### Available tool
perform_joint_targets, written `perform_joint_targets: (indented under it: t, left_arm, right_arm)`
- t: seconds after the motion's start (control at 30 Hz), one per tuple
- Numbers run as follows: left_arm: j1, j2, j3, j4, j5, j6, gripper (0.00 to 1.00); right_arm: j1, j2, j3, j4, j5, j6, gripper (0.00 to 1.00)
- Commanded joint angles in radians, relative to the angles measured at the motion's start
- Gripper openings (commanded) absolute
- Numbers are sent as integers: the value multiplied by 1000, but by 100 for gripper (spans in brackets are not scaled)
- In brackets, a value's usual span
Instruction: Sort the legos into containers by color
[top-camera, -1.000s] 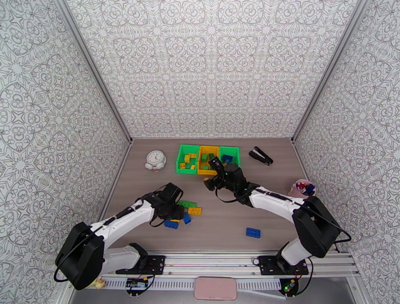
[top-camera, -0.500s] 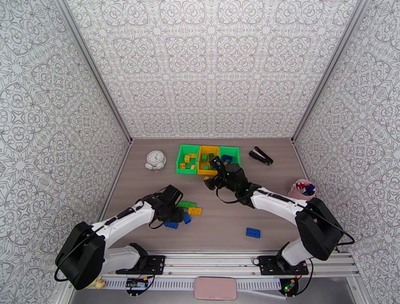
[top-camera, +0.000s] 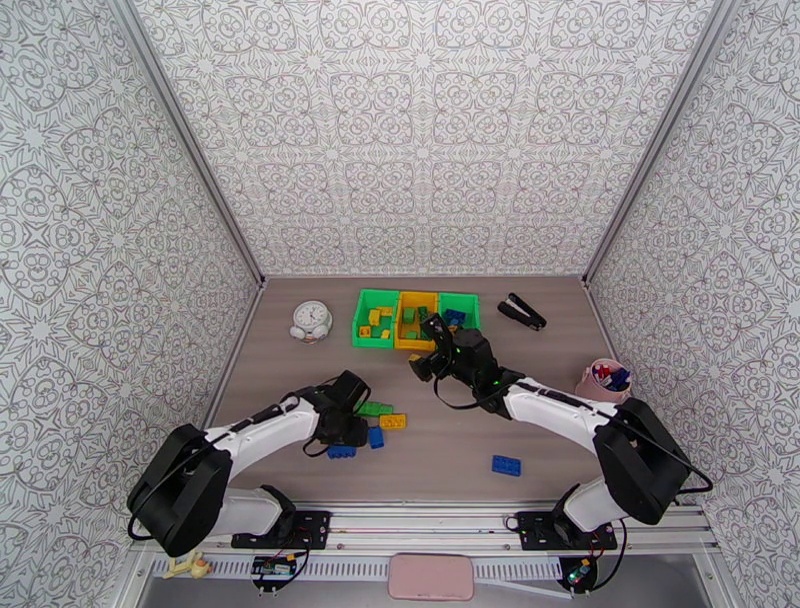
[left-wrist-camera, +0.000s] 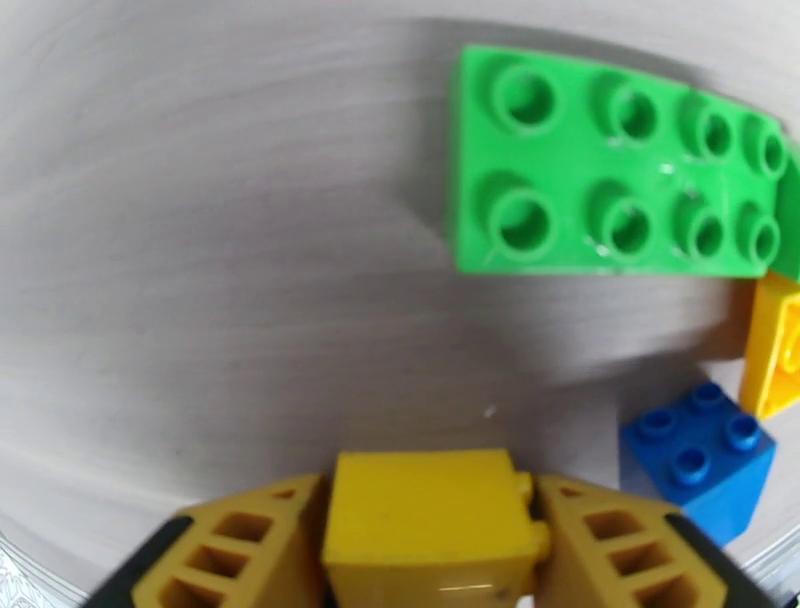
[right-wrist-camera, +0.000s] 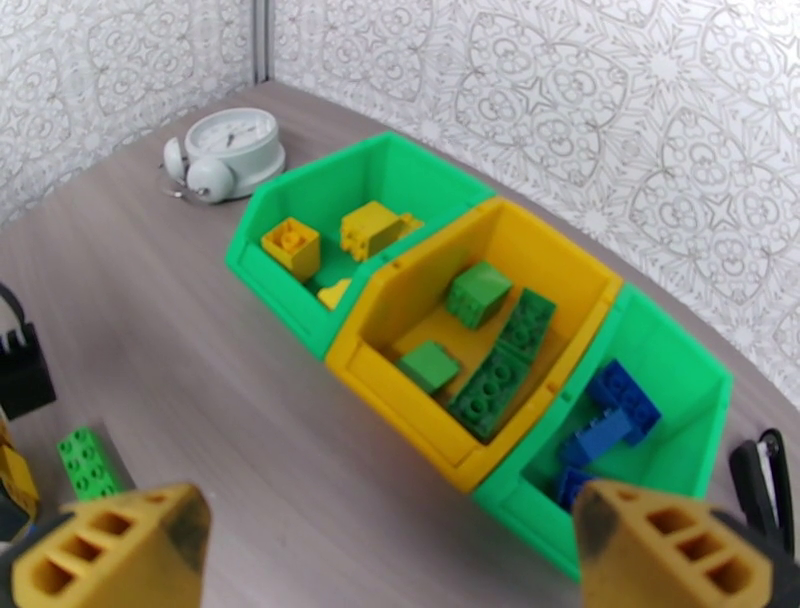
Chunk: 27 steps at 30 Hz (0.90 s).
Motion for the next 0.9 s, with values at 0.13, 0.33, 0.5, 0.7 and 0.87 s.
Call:
perform_joint_targets:
  t: [0.13,0.33,0.5,0.7,0.87]
  left_arm:
    - [-9,-56,79,-40,-14,18,40]
    - [-4,-156,136,66,-43,56,39]
    - [28,-115,205,247,-62,66,37]
    - [110,72,345,521,-101,61,38]
    - [176,317,590,521,-68,108,38]
  right_arm:
    - [-7,-75,-20,-12,-17,30,100]
    - [-7,-139,-46,-35,-18,30,100]
    - [-7,-187,-76,-44,-3,33,100]
    - [-8,-219,-97,-51,-2,43,100]
    - [-8,-234,-107,-66,0,50,100]
